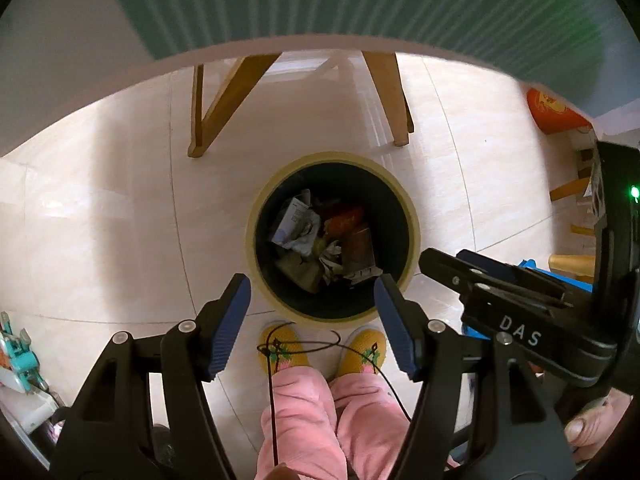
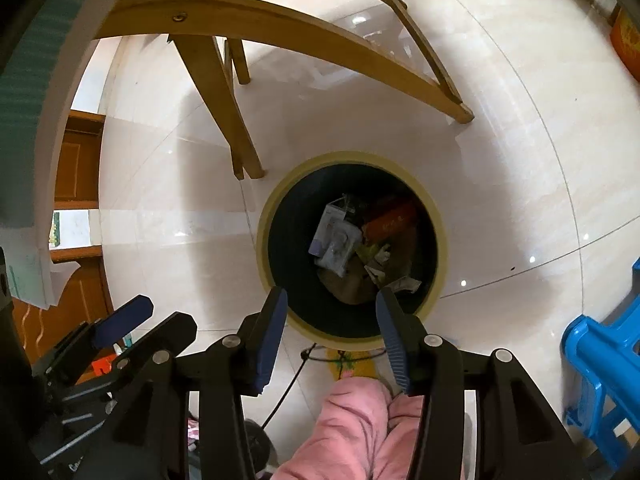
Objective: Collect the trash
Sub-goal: 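Open both tools to drop the sachet and packet into the bin, then raise both open tools back over the table toward the red wrapper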
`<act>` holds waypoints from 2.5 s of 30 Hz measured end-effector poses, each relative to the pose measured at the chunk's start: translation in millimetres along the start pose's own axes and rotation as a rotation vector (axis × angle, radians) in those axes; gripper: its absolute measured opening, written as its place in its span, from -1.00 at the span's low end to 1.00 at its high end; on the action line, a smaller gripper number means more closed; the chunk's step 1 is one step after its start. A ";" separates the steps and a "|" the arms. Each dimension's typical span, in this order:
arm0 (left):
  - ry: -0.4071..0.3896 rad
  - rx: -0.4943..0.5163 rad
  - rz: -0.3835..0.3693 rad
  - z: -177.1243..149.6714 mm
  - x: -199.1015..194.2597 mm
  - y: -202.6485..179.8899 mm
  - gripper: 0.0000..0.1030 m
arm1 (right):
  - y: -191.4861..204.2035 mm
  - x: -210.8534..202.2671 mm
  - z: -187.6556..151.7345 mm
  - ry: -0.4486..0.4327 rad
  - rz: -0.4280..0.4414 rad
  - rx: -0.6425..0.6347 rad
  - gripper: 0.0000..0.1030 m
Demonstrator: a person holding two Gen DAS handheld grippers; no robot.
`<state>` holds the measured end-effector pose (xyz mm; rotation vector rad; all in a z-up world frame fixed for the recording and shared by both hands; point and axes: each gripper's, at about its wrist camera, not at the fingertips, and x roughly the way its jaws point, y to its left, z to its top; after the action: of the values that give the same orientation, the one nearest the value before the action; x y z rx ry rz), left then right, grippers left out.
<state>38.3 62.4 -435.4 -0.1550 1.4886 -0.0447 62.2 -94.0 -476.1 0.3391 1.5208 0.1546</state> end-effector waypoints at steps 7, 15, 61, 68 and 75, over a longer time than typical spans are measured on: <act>-0.012 -0.017 0.010 -4.6 -27.5 3.5 0.19 | 10.2 -24.8 -11.4 -0.030 -0.022 -0.028 -0.08; -0.038 -0.009 0.027 -15.0 -98.5 2.3 0.19 | 29.5 -89.1 -30.7 -0.054 -0.020 -0.032 -0.08; -0.677 0.192 -0.018 150.9 -677.9 -25.5 0.20 | 235.0 -677.1 69.8 -0.650 0.033 -0.183 -0.08; -0.721 0.166 0.038 261.9 -719.3 -48.9 0.20 | 245.9 -736.9 197.8 -0.674 0.063 -0.222 -0.08; -0.684 0.149 0.049 413.1 -692.5 -79.5 0.20 | 244.5 -732.6 375.2 -0.619 0.054 -0.337 0.08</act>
<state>396.6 101.8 290.2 -0.0065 0.8014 -0.0564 423.8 -134.4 301.6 0.1362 0.8541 0.3127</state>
